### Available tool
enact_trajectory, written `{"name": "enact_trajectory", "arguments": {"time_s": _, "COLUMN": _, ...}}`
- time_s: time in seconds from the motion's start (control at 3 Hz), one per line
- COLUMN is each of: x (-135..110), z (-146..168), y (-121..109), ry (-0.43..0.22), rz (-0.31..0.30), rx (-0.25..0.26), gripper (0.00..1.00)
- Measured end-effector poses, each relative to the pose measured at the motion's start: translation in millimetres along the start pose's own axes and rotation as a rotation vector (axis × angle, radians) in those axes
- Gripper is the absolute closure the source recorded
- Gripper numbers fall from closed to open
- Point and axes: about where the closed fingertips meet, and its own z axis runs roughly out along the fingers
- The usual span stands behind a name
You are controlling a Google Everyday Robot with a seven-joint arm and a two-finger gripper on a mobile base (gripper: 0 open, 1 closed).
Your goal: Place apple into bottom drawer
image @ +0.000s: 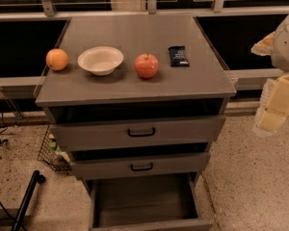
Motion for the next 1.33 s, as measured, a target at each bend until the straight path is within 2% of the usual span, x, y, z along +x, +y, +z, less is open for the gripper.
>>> {"name": "enact_trajectory", "arguments": {"time_s": 0.33, "x": -0.5, "z": -0.6, "y": -0.5, "ry": -0.002, "rz": 0.001, "rx": 0.005, "gripper": 0.0}}
{"name": "enact_trajectory", "arguments": {"time_s": 0.67, "x": -6.7, "z": 4.7, "y": -6.3, "ry": -0.049, "rz": 0.022, "rx": 0.023, "gripper": 0.0}}
{"name": "enact_trajectory", "arguments": {"time_s": 1.0, "x": -22.3, "z": 16.6, "y": -18.8, "ry": -0.13, "rz": 0.042, "rx": 0.039, "gripper": 0.0}}
{"name": "enact_trajectory", "arguments": {"time_s": 1.33, "x": -46.0, "z": 36.9, "y": -50.2, "ry": -0.23, "rz": 0.06, "rx": 0.071, "gripper": 0.0}}
